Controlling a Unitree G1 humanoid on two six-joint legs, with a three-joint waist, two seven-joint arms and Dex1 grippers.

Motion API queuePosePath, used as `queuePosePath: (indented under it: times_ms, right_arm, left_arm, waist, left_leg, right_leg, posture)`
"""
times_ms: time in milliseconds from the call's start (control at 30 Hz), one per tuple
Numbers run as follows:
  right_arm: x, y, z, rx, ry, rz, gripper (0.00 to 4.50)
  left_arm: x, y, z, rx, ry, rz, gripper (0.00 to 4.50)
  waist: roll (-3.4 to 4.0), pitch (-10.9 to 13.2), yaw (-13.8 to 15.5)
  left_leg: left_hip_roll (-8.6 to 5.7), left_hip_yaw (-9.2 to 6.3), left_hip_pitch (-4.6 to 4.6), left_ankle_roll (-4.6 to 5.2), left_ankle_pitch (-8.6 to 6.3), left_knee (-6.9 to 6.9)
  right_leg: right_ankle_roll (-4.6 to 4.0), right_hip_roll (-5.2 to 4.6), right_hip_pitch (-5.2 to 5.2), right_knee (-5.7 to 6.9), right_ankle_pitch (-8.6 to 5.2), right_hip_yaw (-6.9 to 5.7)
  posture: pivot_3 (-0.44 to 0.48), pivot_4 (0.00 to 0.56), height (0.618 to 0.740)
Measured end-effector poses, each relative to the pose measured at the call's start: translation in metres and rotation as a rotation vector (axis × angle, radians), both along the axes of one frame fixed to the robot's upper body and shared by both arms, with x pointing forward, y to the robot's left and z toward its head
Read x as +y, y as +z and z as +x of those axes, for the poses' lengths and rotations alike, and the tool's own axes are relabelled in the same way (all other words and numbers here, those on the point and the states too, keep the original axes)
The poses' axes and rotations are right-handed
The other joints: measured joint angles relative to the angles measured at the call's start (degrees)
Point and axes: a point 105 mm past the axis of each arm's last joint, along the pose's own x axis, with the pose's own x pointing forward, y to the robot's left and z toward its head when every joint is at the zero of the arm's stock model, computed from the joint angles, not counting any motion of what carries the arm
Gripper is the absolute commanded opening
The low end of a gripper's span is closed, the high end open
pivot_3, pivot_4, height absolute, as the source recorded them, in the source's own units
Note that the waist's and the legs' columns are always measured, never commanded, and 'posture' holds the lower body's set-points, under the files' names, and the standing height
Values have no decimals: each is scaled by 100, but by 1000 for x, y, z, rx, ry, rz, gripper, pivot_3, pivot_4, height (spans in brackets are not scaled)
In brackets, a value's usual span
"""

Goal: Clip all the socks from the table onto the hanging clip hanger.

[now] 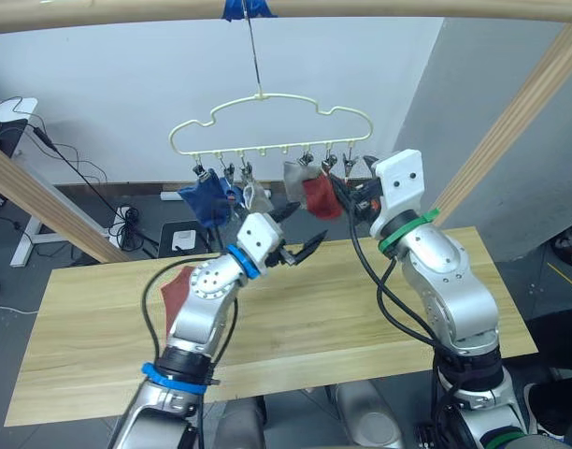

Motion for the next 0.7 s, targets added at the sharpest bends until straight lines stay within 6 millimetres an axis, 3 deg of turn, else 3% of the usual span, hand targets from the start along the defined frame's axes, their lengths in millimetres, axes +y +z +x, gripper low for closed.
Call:
queuePosePath:
  times_ms: [100,233,700]
  right_arm:
    - [-5,-4,5,19,-31,12,3294]
    - [-7,-9,9,41,-50,26,2452]
    - [-2,-18,27,95,-74,39,2452]
  left_arm:
    - [4,7,-2,7,-13,-3,3921]
    - [6,9,-4,21,-24,6,3965]
    - [5,9,-3,21,-16,19,3965]
  waist:
    - [0,0,2]
    - [0,0,4]
    - [0,0,2]
  left_leg:
    - [0,0,-2,0,0,-1]
    - [0,0,-2,0,0,-3]
    - [0,0,-2,0,0,-2]
  right_leg:
    - [0,-1,0,-5,0,1]
    - [-1,-1,0,-6,1,0]
    - [-2,-1,0,-6,1,0]
  posture:
    - [-203,213,740]
    - [-202,212,740]
    - [-201,211,740]
